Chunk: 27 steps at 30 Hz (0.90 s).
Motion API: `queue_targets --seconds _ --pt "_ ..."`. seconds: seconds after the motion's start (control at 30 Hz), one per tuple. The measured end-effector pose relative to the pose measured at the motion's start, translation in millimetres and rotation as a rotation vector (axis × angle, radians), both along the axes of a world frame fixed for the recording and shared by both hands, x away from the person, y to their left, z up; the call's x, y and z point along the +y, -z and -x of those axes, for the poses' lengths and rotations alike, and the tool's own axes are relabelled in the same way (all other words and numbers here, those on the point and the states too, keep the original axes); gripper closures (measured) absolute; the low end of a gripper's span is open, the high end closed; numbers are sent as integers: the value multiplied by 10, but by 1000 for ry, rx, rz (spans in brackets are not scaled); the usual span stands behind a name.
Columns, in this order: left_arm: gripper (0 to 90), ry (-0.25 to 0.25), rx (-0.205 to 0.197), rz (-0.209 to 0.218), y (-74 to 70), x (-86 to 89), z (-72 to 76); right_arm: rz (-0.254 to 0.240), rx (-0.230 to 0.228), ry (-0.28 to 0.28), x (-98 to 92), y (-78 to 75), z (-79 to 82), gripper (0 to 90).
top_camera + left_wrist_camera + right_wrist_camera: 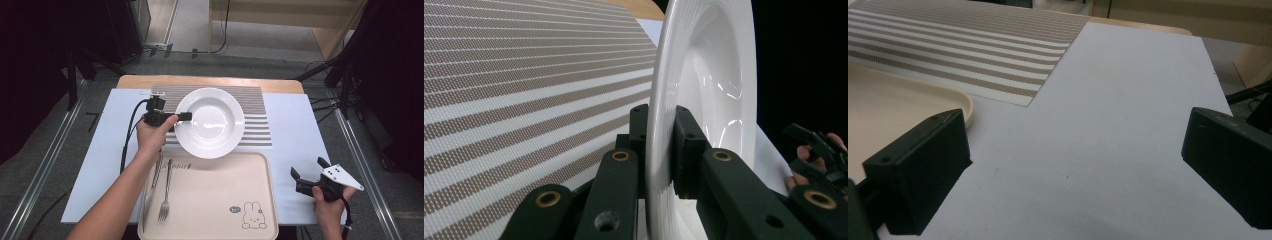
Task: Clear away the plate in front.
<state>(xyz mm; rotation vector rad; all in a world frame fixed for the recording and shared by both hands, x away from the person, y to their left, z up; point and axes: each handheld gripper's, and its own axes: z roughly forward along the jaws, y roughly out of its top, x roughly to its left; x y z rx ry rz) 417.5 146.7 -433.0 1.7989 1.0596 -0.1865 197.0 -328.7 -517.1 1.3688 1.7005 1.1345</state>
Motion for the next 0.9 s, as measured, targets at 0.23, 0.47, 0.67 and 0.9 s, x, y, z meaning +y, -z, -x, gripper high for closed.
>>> queue_targets --seconds 0.23,0.47,0.67,0.9 --pt "825 12 9 -7 47 12 137 2 -3 -1 5 -2 8 0" --pt "825 26 9 -3 69 29 272 3 -4 -1 5 -1 7 0" --pt "825 46 9 1 76 40 384 3 -2 0 9 -2 9 0" --pt "825 69 30 5 117 47 500 5 -2 1 10 -1 9 0"
